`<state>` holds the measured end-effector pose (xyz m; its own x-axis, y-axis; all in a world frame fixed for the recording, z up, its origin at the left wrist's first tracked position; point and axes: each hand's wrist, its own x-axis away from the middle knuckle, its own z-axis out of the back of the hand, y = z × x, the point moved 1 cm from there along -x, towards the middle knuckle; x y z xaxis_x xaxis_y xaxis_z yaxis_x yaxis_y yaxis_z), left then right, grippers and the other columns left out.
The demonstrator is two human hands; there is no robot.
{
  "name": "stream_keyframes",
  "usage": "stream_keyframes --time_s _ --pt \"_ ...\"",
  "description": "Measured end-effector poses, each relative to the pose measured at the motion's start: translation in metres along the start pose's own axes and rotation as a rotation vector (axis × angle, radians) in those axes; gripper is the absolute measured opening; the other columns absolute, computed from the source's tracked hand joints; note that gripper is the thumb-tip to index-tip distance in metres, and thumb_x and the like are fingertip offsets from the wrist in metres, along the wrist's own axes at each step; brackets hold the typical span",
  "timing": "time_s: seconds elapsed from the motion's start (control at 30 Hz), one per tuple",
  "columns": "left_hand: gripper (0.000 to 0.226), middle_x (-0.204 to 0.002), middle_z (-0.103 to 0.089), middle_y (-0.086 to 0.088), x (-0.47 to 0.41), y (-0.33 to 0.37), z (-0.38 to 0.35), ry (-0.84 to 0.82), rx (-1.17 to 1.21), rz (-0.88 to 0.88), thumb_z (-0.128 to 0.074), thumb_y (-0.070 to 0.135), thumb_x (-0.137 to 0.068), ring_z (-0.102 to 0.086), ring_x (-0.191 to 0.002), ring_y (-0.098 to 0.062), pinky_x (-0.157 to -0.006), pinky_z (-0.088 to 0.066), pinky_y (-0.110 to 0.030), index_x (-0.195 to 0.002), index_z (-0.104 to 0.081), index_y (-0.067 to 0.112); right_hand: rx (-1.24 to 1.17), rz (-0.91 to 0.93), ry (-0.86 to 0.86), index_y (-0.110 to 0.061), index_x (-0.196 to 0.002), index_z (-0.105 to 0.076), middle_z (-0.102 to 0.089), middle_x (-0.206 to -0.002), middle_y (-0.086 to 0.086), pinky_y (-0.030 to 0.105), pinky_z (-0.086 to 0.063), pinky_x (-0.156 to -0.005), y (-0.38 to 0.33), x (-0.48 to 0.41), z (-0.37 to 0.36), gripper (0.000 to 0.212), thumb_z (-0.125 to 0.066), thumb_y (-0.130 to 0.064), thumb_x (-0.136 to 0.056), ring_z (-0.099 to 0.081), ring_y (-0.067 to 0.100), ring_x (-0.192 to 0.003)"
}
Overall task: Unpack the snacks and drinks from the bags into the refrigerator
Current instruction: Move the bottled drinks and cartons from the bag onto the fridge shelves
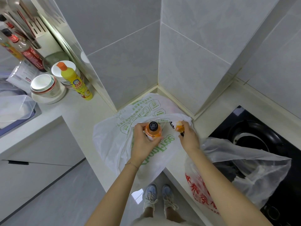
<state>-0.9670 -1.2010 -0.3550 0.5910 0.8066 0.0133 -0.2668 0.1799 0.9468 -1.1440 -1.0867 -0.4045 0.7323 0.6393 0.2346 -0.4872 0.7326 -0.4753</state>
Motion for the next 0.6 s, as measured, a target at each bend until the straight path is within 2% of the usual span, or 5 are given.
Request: stream_keyframes --time_s 0.17,0.33,0.47,0.6 --pt "0.064 -0.112 -0.050 0.004 0.001 0.000 -0.002 0.014 0.007 -0.004 -0.086 0.035 -0.064 -0.054 -0.106 -0.009 -0.092 -0.049 -0.031 -0.111 -0.042 0.033 -0.097 0.014 0.021 -0.018 -0.132 -0.041 -0.063 -0.109 0.009 0.034 -0.051 -0.070 -0.009 0.005 0.000 0.049 -0.060 -0.006 -0.089 -0.062 0.028 -0.094" --pt "0.066 -0.110 -0.049 0.006 0.001 -0.001 -0.002 0.011 0.001 0.008 -0.089 0.025 -0.065 -0.053 -0.104 -0.003 -0.090 -0.049 -0.030 -0.113 -0.043 0.023 -0.214 0.095 0.166 -0.022 -0.128 -0.055 -0.063 -0.107 0.004 0.027 -0.050 -0.075 -0.025 0.013 0.007 0.047 -0.065 -0.011 -0.084 -0.061 0.022 -0.095" --pt "0.065 -0.111 -0.049 0.004 0.001 -0.003 -0.002 0.020 -0.015 0.000 -0.087 0.032 -0.064 -0.053 -0.106 -0.010 -0.090 -0.049 -0.034 -0.111 -0.042 0.027 -0.309 0.196 0.269 -0.018 -0.120 -0.065 -0.066 -0.102 0.002 0.027 -0.051 -0.078 -0.040 0.012 0.028 0.040 -0.069 -0.016 -0.080 -0.062 0.018 -0.093" --pt "0.065 -0.110 -0.050 0.006 0.001 -0.001 -0.001 0.038 -0.023 -0.005 -0.088 0.035 -0.062 -0.054 -0.105 -0.011 -0.089 -0.050 -0.034 -0.108 -0.041 0.036 -0.349 0.280 0.365 -0.009 -0.102 -0.069 -0.064 -0.090 0.002 0.027 -0.050 -0.072 -0.056 0.010 0.054 0.027 -0.074 -0.014 -0.076 -0.059 0.017 -0.083"
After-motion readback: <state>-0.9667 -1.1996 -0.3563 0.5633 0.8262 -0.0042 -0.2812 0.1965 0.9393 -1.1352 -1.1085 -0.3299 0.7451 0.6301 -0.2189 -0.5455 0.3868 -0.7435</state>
